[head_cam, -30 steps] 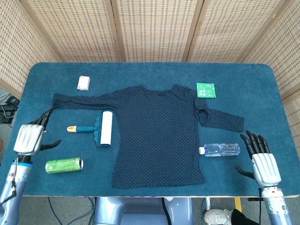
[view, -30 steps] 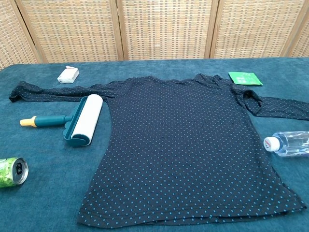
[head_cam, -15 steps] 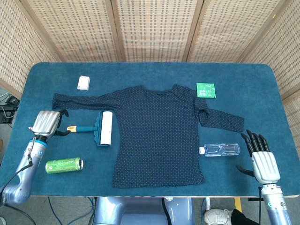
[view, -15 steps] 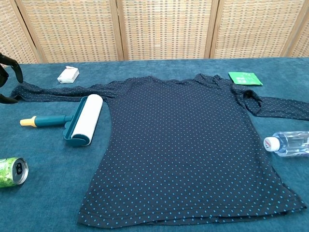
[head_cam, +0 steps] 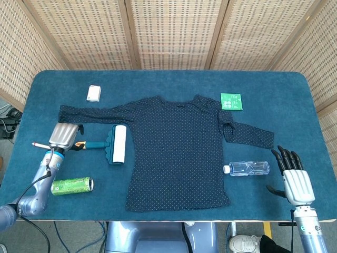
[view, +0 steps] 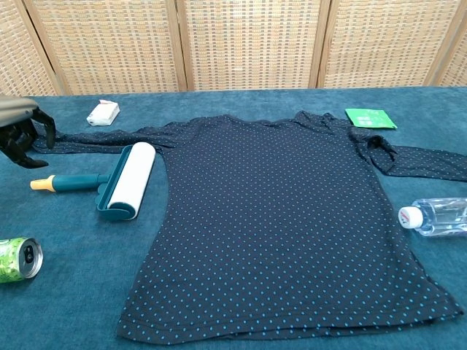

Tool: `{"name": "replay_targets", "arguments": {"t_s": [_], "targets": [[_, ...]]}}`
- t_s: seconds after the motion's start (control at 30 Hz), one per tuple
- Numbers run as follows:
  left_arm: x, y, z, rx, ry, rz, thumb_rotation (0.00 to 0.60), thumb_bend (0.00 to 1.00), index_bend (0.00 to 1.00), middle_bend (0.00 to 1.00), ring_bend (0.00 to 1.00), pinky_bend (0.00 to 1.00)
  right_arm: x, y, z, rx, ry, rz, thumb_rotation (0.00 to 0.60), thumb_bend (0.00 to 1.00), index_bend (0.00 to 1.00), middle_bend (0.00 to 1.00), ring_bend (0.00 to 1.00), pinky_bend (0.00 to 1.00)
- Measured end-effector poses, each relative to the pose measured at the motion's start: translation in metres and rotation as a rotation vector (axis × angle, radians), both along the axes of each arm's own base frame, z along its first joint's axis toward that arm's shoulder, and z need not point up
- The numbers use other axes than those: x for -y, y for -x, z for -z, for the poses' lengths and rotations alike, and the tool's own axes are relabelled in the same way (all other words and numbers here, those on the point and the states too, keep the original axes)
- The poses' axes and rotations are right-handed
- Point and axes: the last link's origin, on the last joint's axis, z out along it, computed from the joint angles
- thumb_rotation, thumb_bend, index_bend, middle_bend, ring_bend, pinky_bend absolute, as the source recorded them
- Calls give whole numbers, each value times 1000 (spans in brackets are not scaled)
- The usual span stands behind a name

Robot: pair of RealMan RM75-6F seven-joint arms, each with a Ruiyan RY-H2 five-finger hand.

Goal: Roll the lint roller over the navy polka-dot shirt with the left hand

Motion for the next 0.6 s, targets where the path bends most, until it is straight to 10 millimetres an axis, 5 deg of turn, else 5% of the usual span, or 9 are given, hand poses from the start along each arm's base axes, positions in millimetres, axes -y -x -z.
{"name": "replay_targets", "arguments": {"t_s": [0.6], "targets": [[-3,-1,30,-47,66,8,600,315,457,779,718,695,1,1,0,10,-4,7,600,64,0,0,0,0]]}}
